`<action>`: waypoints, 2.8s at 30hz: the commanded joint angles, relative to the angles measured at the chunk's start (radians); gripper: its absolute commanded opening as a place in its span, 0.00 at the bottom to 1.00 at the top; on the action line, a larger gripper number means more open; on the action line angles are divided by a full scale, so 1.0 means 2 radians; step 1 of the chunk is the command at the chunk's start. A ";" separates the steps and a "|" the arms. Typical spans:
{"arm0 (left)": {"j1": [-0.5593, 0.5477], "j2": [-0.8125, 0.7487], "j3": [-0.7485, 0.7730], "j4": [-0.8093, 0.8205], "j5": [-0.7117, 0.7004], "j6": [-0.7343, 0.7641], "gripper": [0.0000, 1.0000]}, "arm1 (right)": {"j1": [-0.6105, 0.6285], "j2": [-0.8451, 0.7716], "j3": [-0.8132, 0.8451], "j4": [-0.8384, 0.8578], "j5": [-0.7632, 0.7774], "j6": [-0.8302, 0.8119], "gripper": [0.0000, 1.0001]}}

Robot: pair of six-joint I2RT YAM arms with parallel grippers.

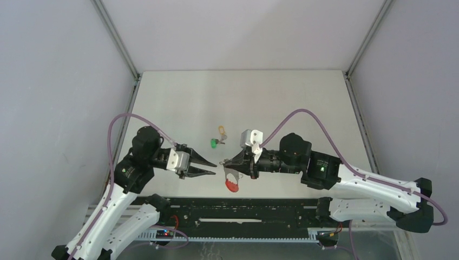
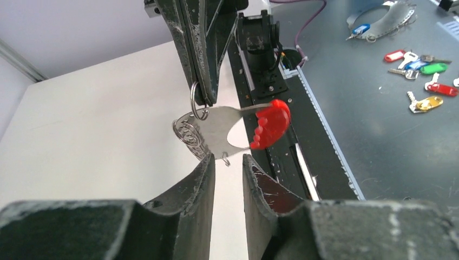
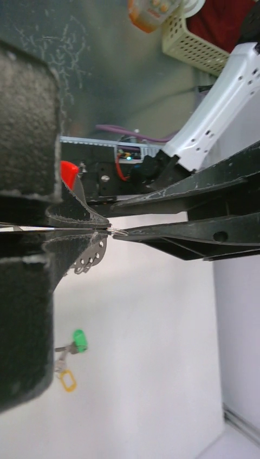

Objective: Put the keys on the keyring

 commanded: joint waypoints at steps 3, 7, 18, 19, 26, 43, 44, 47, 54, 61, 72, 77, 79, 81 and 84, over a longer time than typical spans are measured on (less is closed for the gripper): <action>-0.002 0.007 0.005 0.130 0.022 -0.160 0.29 | -0.001 -0.016 -0.051 0.169 -0.022 0.027 0.00; -0.002 0.007 0.011 0.151 0.034 -0.193 0.29 | 0.000 -0.012 -0.065 0.194 -0.024 0.027 0.00; -0.002 0.006 0.010 0.151 0.037 -0.193 0.16 | 0.002 -0.002 -0.070 0.208 -0.032 0.024 0.00; -0.002 0.007 0.010 0.151 0.034 -0.193 0.12 | 0.003 -0.001 -0.070 0.208 -0.032 0.023 0.00; -0.002 0.005 0.014 0.133 0.011 -0.174 0.00 | -0.002 -0.001 -0.051 0.160 -0.027 0.030 0.23; -0.008 0.020 0.034 0.011 -0.035 -0.041 0.00 | -0.039 0.155 0.255 -0.274 -0.092 -0.067 0.40; -0.008 0.019 0.034 0.009 -0.036 -0.039 0.00 | -0.038 0.161 0.264 -0.284 -0.093 -0.070 0.38; -0.009 0.019 0.035 0.003 -0.041 -0.035 0.00 | -0.034 0.171 0.274 -0.294 -0.097 -0.076 0.36; -0.009 0.015 0.034 0.001 -0.038 -0.031 0.00 | -0.026 0.191 0.291 -0.309 -0.083 -0.082 0.31; -0.010 0.013 0.033 0.002 -0.040 -0.030 0.00 | -0.022 0.203 0.294 -0.306 -0.082 -0.081 0.29; -0.010 0.013 0.036 0.004 -0.040 -0.030 0.00 | -0.023 0.217 0.301 -0.314 -0.066 -0.084 0.03; -0.010 0.012 0.038 0.006 -0.042 -0.031 0.00 | -0.026 0.222 0.309 -0.337 -0.052 -0.089 0.00; -0.010 0.012 0.036 0.011 -0.043 -0.037 0.00 | -0.029 0.214 0.306 -0.326 -0.044 -0.086 0.00; -0.010 0.011 0.035 0.019 -0.047 -0.047 0.08 | -0.034 0.193 0.285 -0.284 -0.045 -0.072 0.00; -0.009 0.010 0.035 0.023 -0.053 -0.058 0.27 | -0.042 0.140 0.216 -0.180 -0.052 -0.040 0.00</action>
